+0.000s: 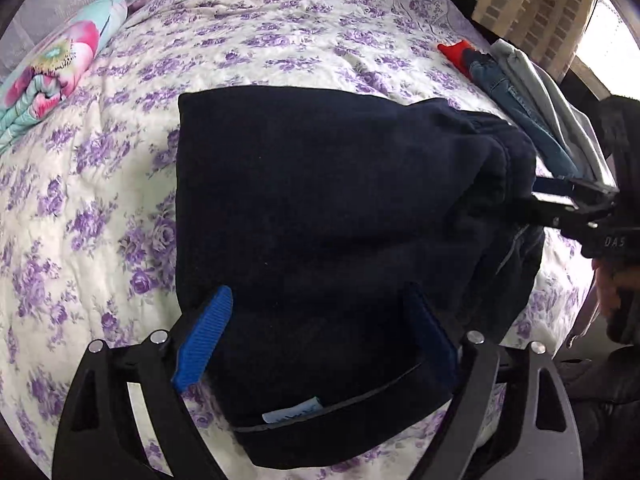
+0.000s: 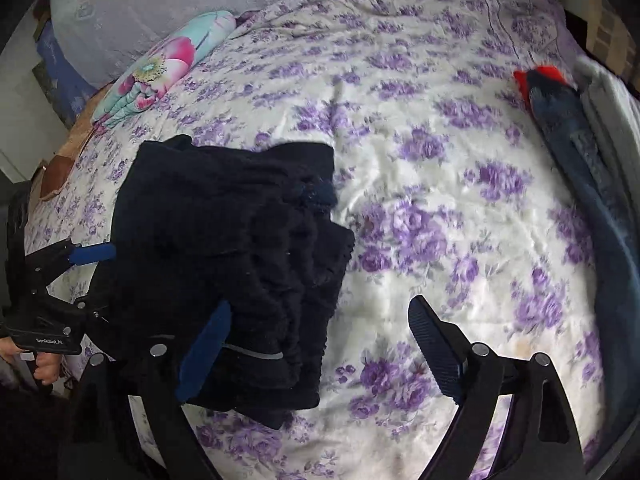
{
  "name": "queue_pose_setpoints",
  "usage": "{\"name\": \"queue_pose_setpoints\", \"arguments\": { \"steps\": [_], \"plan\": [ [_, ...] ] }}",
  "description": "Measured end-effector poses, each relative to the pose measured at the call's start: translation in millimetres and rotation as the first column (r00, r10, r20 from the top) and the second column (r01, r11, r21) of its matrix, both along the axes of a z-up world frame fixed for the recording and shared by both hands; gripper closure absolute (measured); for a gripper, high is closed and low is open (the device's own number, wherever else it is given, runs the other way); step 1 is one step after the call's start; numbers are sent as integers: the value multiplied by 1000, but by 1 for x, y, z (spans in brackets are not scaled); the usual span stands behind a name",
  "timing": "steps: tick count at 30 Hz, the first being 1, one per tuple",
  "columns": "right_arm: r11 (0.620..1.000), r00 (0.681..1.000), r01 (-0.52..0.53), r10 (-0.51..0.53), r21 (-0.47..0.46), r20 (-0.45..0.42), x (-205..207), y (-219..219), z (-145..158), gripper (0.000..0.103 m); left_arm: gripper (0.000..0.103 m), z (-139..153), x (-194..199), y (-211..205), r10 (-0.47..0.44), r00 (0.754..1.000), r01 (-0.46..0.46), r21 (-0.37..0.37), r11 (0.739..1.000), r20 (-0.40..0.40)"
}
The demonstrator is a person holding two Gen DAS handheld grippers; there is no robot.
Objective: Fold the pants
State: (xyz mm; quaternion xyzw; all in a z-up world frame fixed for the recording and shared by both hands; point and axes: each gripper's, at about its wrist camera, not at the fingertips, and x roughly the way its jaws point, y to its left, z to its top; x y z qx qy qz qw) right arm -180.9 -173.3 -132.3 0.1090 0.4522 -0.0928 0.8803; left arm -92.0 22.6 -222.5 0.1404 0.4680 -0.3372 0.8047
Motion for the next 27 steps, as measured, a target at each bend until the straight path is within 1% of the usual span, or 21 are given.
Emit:
{"name": "queue_pose_setpoints", "arguments": {
  "steps": [1,3,4,5,6,7,8,9,10,11,12,13,14,16,18,20,21,22,23,25,27],
  "plan": [
    [1000,998,-17,17,3,56,0,3,15,15,19,5,2,3,1,1000,-1,-17,1000,-14],
    [998,985,-66,63,15,160,7,11,44,16,19,21,5,16,19,999,-22,-86,996,-29],
    [994,978,-97,88,43,188,13,15,51,21,19,28,6,22,24,999,-27,-117,993,-22],
    [987,974,-128,107,94,201,21,18,53,25,18,35,7,27,23,1000,-26,-144,989,-21],
    [974,972,-153,118,168,205,31,20,49,40,18,40,10,31,13,999,-18,-170,985,-34],
    [957,974,-166,121,238,193,41,22,41,59,17,40,12,33,0,999,-10,-186,983,-54],
    [944,978,-167,123,283,169,50,24,31,65,17,38,14,34,-11,997,-5,-194,981,-77],
    [945,984,-153,117,288,137,59,27,20,70,17,31,17,34,-25,993,3,-188,982,-111],
    [954,990,-125,103,271,92,67,28,6,72,17,23,19,32,-36,989,12,-172,985,-142],
    [966,996,-87,82,244,30,76,25,-10,75,17,9,23,29,-31,985,9,-127,992,-168],
    [974,998,-61,63,217,-3,81,21,-24,91,17,-2,25,26,-30,981,12,-92,996,-192],
    [979,999,-48,52,197,-14,86,16,-31,102,16,-8,27,25,-37,976,18,-86,996,-213],
    [980,999,-40,44,197,-16,90,10,-36,103,15,-8,29,25,-45,978,26,-95,995,-204],
    [978,999,-38,41,205,-14,93,9,-30,103,12,-8,30,20,-57,981,43,-76,996,-187],
    [977,998,-62,53,206,45,83,14,-11,100,12,-5,26,18,-56,985,48,-50,998,-163],
    [978,993,-75,55,192,103,64,21,9,87,12,5,23,22,-41,988,31,-68,997,-152],
    [981,990,-81,59,178,126,55,24,18,66,12,11,22,27,-32,989,18,-99,995,-147],
    [982,987,-93,70,162,144,48,27,25,51,12,17,21,33,-24,991,7,-123,992,-134],
    [983,985,-112,90,147,148,42,33,29,50,12,24,21,38,-12,993,-5,-140,990,-120],
    [982,984,-155,144,111,102,37,45,25,50,12,28,24,44,8,992,-29,-164,986,-125],
    [977,982,-188,184,98,48,36,53,10,49,12,21,29,44,44,989,-65,-146,987,-143]
  ]
}}
